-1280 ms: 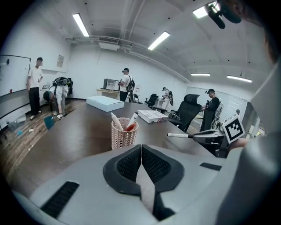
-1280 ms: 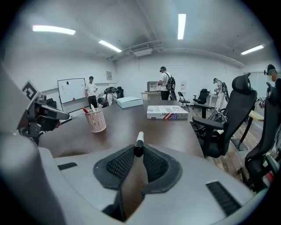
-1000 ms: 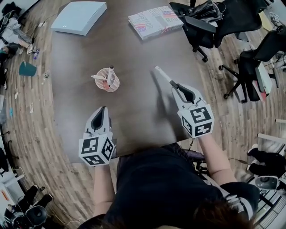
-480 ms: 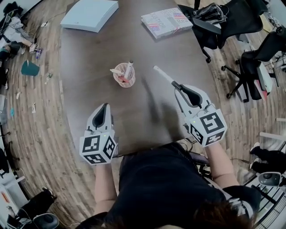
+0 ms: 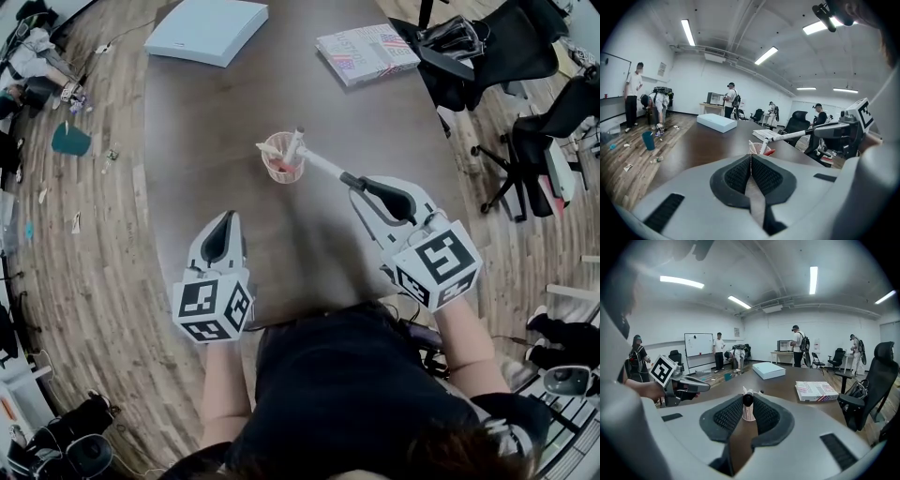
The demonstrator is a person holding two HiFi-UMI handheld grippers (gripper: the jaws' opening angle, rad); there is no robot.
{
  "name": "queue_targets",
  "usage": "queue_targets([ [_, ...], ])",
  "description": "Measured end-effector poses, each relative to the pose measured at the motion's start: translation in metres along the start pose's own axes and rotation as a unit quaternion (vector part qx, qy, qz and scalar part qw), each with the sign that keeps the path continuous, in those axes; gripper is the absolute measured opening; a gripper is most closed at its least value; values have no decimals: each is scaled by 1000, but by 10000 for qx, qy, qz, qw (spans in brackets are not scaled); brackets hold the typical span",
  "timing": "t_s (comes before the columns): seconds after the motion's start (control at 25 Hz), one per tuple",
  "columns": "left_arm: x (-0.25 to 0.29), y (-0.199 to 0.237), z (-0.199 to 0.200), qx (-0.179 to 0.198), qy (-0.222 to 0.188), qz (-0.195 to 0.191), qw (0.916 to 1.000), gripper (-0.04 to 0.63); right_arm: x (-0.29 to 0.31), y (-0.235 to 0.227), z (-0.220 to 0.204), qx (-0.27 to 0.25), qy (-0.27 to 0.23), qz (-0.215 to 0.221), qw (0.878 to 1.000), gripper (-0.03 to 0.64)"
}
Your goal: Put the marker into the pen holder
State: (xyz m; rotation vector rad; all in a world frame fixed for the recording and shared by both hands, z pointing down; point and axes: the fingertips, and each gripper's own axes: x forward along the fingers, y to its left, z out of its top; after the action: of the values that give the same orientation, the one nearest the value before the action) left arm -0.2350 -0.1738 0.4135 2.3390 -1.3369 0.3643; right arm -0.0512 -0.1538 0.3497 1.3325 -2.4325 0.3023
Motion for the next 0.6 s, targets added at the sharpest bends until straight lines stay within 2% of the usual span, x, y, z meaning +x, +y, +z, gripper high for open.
queue_targets([
  [0.32, 2, 7, 0, -16, -1, 83, 10000, 28, 42, 11, -11, -173, 463, 404, 9980, 83],
  [0.6, 8, 16, -1, -102, 37, 203, 9997, 28, 63, 11, -13, -191, 642, 647, 9957, 83],
])
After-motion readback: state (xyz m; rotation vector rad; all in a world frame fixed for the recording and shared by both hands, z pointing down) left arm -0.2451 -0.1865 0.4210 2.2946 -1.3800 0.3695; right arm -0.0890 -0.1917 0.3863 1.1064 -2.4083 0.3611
